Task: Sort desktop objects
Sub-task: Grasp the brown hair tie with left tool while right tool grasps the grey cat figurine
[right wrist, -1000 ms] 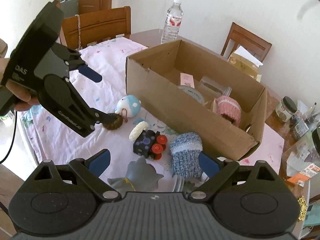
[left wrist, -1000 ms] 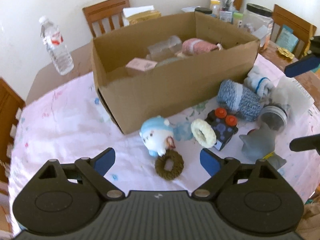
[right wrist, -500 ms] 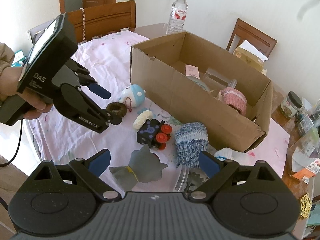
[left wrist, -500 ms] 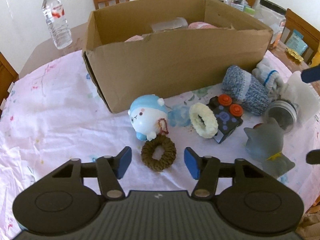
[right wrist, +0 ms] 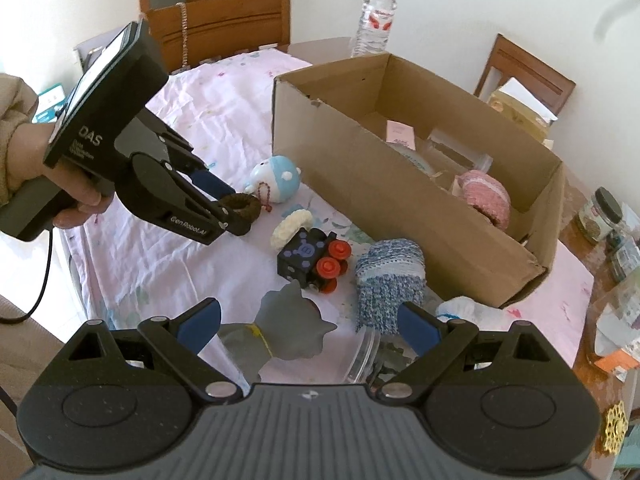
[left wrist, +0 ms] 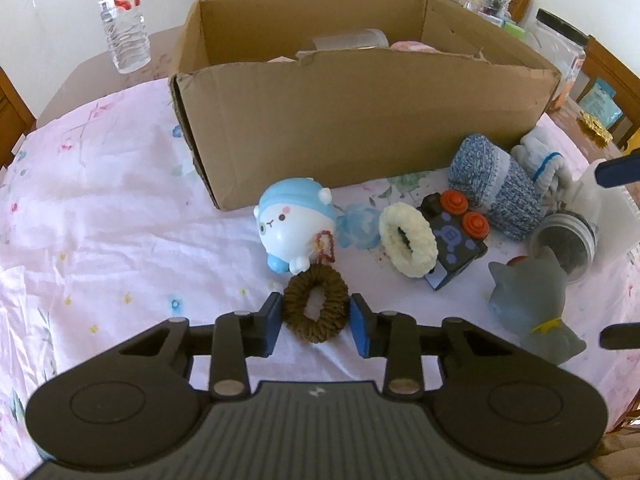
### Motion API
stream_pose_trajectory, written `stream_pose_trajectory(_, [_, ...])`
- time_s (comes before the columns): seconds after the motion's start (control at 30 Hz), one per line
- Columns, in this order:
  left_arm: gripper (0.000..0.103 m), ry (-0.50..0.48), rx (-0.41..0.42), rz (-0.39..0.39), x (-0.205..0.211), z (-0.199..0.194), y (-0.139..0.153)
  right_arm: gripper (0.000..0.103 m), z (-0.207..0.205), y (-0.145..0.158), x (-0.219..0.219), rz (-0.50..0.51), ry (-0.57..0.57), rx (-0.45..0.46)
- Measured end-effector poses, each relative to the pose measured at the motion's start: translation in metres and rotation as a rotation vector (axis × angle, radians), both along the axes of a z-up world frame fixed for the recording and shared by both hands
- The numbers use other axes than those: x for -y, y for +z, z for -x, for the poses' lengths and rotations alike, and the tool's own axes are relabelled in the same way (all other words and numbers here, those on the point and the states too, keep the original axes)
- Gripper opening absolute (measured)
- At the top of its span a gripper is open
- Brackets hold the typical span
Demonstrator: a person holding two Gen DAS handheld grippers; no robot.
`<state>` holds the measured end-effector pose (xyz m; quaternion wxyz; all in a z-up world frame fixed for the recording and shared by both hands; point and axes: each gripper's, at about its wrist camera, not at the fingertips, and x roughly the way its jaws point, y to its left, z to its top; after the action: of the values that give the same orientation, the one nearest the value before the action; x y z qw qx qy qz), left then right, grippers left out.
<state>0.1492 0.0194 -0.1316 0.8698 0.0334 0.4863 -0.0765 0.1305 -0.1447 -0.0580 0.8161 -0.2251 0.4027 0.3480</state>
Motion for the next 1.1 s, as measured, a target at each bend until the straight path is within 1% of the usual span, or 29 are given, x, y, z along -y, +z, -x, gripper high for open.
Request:
stream_pose_trajectory(0.27, [0.032,0.029,-0.016,0.010,-0.004,0.008,0.002,0.097,-0.006,-0.007,-0.009,0.002,0.100,-0.038])
stream_pose_trajectory(0.57, [0.032,0.059,-0.026,0.013,-0.006,0.021,0.005,0.098,-0.012,-0.021,-0.014,0.003,0.251,-0.113])
stream_pose_trajectory(0.8, [0.032,0.075,-0.032,0.001,-0.004,0.025,0.004,0.098,-0.020,-0.038,-0.020,0.058,0.351,-0.124])
stream_pose_trajectory(0.93, [0.032,0.064,-0.031,-0.003,0.001,0.029,0.006,0.098,-0.021,-0.047,-0.023,0.093,0.409,-0.124])
stream_pose_trajectory(1.0, [0.032,0.063,-0.031,-0.008,0.003,0.030,0.008,0.097,-0.021,-0.051,-0.025,0.107,0.435,-0.123])
stream_pose_trajectory(1.1, [0.032,0.058,-0.032,-0.005,0.005,0.032,0.010,0.093,-0.021,-0.055,-0.027,0.122,0.468,-0.116])
